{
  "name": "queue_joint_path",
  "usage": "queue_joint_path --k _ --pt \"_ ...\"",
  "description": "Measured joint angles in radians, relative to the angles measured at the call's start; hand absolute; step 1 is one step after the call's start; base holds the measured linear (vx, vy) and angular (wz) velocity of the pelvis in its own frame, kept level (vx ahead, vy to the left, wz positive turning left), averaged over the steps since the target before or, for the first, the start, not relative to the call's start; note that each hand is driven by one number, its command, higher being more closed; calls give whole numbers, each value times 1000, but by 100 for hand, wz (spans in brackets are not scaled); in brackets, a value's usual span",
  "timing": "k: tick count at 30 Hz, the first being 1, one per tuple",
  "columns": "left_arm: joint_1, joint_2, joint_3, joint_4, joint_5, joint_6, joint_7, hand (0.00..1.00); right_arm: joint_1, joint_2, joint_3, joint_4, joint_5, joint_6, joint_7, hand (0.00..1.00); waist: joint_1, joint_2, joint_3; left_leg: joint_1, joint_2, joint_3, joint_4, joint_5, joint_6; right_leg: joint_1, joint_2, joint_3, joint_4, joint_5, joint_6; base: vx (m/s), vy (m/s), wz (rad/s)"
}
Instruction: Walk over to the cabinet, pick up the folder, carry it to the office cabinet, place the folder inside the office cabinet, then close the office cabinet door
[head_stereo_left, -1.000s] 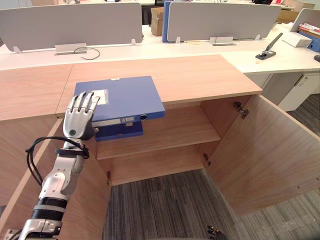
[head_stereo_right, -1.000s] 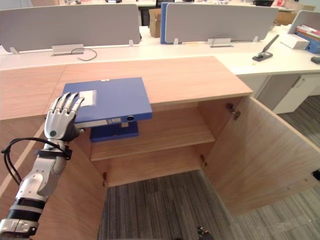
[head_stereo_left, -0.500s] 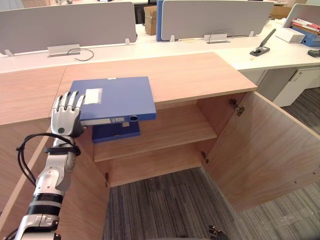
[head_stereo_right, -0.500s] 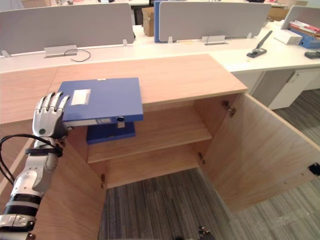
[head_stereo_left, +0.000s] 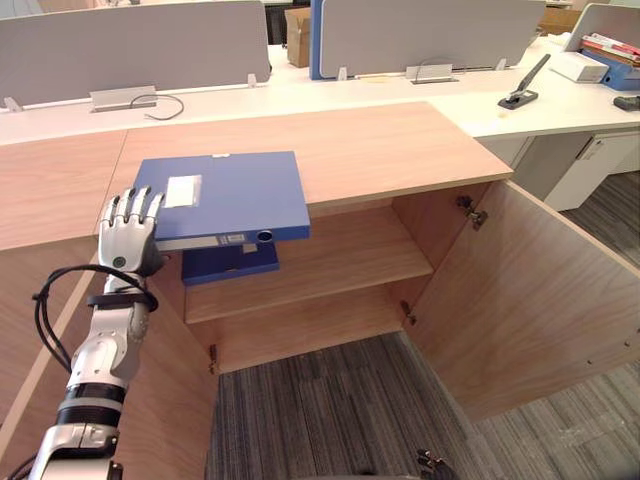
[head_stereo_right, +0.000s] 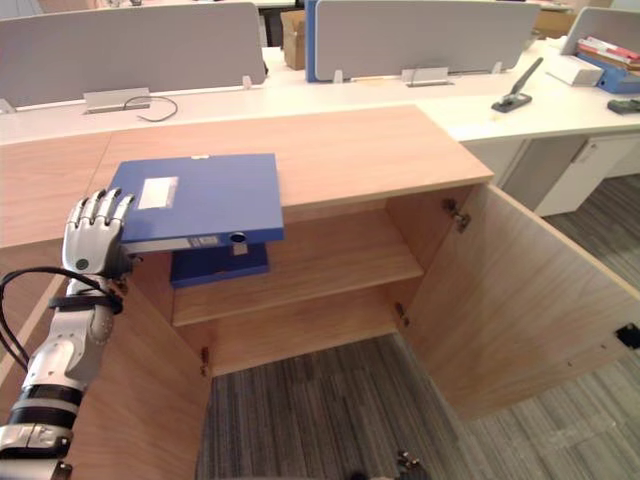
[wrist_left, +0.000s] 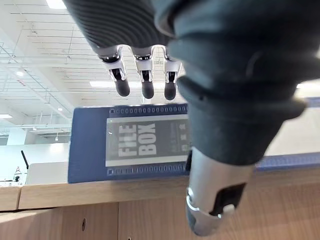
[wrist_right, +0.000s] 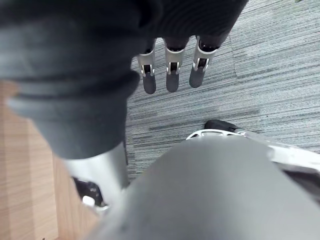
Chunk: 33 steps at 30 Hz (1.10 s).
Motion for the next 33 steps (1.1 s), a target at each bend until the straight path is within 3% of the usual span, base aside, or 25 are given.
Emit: queue_joint_path --k 1,26,28,30,32,33 --pt "0 0 0 6 0 0 0 100 0 0 0 0 0 -2 0 0 -2 0 0 0 0 1 0 0 0 -1 0 1 0 0 0 0 0 0" --pt "-89 0 1 2 0 8 52 100 5 3 -33 -2 3 -9 -4 0 -17 13 14 5 7 24 0 -6 -7 -2 8 22 5 0 0 2 2 -2" --pt "-65 -36 17 -88 -5 24 42 100 5 5 -34 -2 4 -10 -6 0 -17 12 15 5 6 23 0 -6 -7 -2 7 22 5 0 0 0 0 0" --pt "-3 -122 41 -250 -30 31 28 100 5 6 -39 -1 4 -9 -7 0 -13 12 15 5 4 22 0 -8 -5 -2 5 22 5 0 0 2 16 0" --pt "86 -261 38 -440 -102 15 12 100 6 8 -45 0 11 1 -13 0 -3 11 16 3 3 21 0 -9 -3 -2 -1 22 5 0 0 3 24 2" --pt "132 -349 26 -531 -185 -17 -3 100 9 11 -54 0 26 9 -17 0 3 11 16 1 3 19 0 -9 -2 -2 -4 23 5 0 0 1 47 5"
